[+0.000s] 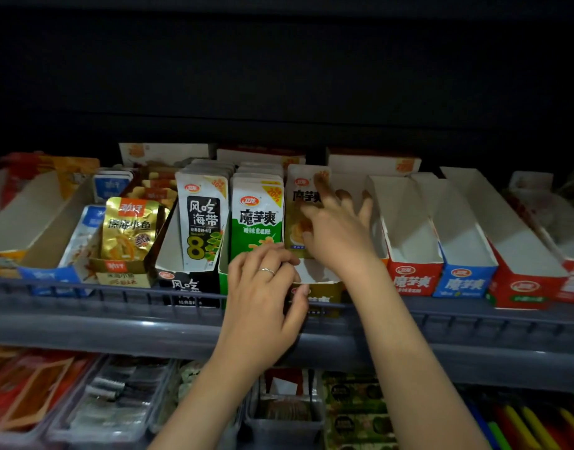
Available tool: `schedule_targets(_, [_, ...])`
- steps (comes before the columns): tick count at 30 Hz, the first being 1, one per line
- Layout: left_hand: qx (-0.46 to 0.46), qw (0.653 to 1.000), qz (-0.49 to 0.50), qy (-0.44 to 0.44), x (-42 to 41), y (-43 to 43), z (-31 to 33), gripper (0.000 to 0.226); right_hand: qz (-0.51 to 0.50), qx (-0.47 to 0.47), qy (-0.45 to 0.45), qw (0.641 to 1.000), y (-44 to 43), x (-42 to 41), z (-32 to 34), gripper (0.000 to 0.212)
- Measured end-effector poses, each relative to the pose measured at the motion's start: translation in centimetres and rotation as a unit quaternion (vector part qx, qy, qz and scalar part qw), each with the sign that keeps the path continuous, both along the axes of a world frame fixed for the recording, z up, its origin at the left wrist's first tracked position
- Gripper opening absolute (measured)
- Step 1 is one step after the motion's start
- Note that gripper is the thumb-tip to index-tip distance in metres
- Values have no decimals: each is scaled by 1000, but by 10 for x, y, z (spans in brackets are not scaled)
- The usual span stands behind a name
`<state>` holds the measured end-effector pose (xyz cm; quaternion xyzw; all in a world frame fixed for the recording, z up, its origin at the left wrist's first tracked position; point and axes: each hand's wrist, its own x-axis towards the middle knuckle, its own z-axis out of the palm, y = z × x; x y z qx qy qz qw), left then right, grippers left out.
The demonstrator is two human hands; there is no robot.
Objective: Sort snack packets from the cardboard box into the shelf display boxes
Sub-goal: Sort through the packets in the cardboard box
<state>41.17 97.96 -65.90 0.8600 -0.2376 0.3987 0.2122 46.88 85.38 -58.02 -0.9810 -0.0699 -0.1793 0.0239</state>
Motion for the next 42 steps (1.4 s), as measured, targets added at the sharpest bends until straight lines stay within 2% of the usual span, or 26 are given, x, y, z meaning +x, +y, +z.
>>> schedule_targets(9, [22,1000,-1,-9,0,4,1,23,22,18,-32,999,-5,-9,2,54])
schedule_targets(13, [25,999,-9,-23,-5,8,2,25,36,33,-70,996,-12,-19,7,43])
schedule_targets(18, [42,995,-57,-65,-35,18,9,23,102,84,-178,975,-24,-47,6,25])
schedule_targets(21, [82,991,-103,-16,-62,28,7,23,153,91,-233,956,-25,-75,-3,19])
schedule_targets(25, [183,965,-130,133,-93,40,-14,29,216,84,-232,945,-27,-120,-40,17])
schedule_targets(27, [242,946,-142,163,-107,46,-34,31,237,80,-189,950,-29,-144,-71,17])
schedule_targets(30, [298,922,-145,200,-136,58,-71,23,255,67,-65,963,-36,-177,-135,25])
schedule_targets(33, [300,896,-155,289,-169,75,-108,19,236,29,132,962,-43,-210,-199,27])
schedule_targets(35, [293,879,-164,339,-187,84,-128,19,215,-1,255,943,-48,-228,-238,24])
schedule_targets(38, [302,841,-147,424,-204,94,-152,26,203,-54,385,899,-47,-252,-289,23])
schedule_targets(42, [276,826,-154,467,-217,102,-168,27,154,-65,537,827,-33,-276,-346,25])
